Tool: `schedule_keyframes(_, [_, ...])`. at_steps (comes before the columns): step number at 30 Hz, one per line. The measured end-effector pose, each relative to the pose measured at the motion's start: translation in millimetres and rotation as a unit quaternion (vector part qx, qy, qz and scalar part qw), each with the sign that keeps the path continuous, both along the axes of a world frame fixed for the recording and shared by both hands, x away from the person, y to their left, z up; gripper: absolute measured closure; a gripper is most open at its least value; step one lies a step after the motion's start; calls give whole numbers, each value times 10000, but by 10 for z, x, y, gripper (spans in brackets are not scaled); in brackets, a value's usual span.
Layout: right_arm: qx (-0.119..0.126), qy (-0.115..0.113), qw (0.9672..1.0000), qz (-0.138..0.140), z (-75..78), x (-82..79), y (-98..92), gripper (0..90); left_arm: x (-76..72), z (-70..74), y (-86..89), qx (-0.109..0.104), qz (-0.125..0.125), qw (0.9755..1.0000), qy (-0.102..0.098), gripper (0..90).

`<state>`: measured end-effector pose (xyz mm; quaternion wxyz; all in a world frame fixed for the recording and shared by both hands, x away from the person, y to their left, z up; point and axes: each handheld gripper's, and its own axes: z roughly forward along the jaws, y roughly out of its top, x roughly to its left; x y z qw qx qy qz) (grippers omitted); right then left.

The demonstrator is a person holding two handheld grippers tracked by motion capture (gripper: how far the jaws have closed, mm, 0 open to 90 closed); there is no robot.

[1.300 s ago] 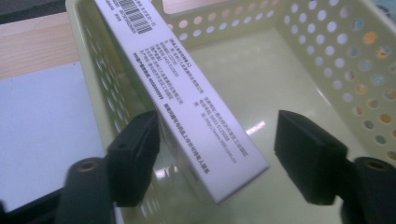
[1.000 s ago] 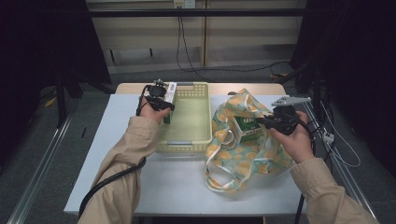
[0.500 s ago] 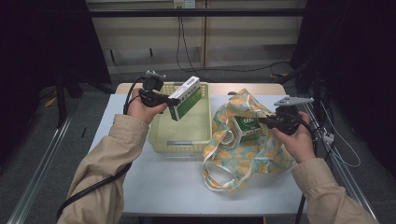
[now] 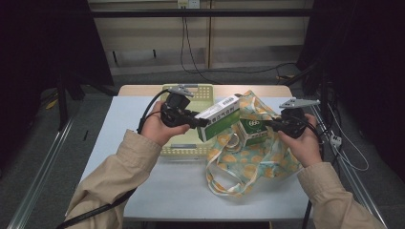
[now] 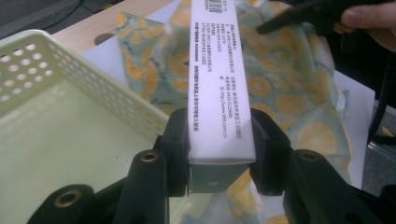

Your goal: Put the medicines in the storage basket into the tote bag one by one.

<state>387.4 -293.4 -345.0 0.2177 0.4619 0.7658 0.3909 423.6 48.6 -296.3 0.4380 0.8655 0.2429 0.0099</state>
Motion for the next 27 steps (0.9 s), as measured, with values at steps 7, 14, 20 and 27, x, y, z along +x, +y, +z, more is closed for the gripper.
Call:
schedule_keyframes(7, [-15,-44,10000,63,53,-1,51,885,-162,-97,-217,187,-526,9984,47,631])
schedule_keyframes(14, [12,-122,9998,125,116,-19,99,885,-215,-378,-558,436,-802,9956,218,630])
schedule_keyframes(20, [27,-170,9997,169,162,-40,92,885,-166,-527,-859,254,-855,9955,326,630])
schedule_keyframes(27, [58,-175,9997,138,178,-52,29,885,-123,-648,-1108,283,-879,9952,334,630])
